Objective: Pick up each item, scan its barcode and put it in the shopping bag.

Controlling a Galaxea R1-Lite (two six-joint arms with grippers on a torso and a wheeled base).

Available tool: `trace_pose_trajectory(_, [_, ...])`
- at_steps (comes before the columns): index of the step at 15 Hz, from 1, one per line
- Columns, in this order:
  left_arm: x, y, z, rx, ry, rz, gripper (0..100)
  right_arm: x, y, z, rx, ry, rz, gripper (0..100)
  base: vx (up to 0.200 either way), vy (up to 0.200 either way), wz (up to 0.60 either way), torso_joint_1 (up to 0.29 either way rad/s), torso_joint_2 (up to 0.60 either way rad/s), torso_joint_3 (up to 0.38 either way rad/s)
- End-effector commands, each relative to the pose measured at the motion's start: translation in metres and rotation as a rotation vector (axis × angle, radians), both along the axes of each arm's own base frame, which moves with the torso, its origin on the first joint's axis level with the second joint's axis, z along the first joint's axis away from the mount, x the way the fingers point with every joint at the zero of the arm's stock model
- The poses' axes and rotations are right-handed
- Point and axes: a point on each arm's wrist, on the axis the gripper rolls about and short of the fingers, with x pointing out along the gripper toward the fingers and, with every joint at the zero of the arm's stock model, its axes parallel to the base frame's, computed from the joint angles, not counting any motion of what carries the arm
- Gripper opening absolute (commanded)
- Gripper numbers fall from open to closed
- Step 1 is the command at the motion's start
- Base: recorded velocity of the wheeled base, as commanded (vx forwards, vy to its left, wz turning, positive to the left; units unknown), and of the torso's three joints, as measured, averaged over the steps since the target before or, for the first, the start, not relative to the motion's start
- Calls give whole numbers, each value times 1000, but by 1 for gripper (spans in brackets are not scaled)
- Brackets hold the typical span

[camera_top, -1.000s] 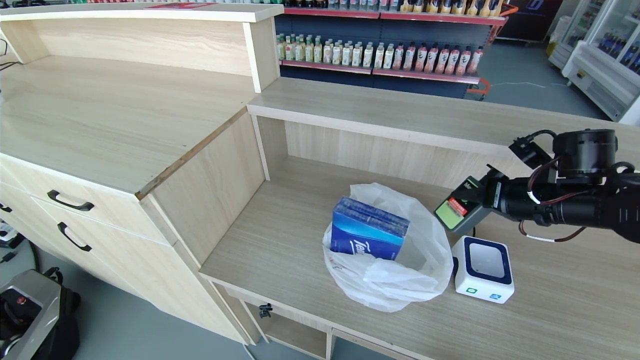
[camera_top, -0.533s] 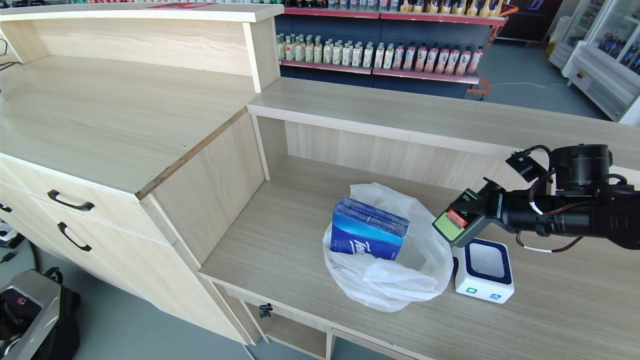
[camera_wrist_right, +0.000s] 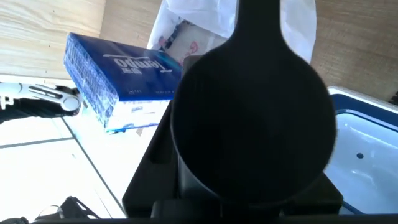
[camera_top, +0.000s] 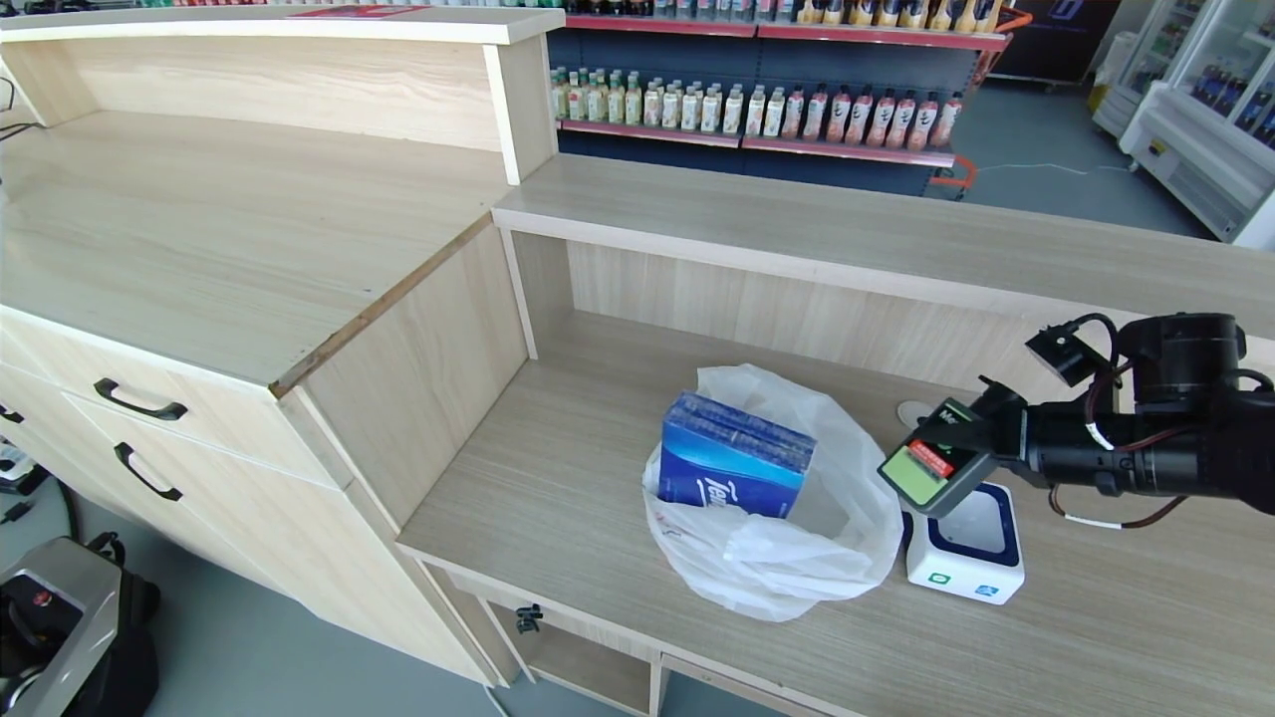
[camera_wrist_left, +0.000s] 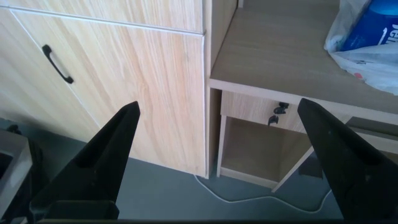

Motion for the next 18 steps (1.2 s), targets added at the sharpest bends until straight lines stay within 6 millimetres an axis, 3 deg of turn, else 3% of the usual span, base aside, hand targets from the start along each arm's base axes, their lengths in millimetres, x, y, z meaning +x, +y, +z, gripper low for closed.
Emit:
trace_pose_trajectory(1, [0,0,0,0,-1,0,100,-10,-8,-4,-13,1,-7,0,0,0,0,0,0,0])
trace_pose_trajectory(8, [0,0,0,0,-1,0,100,-12,-30,-11,-27,1,-38,0,0,0,0,0,0,0])
trace_pose_trajectory(18, [0,0,0,0,-1,0,100,-14,-30,-9,-31,2,-37,0,0,0,0,0,0,0])
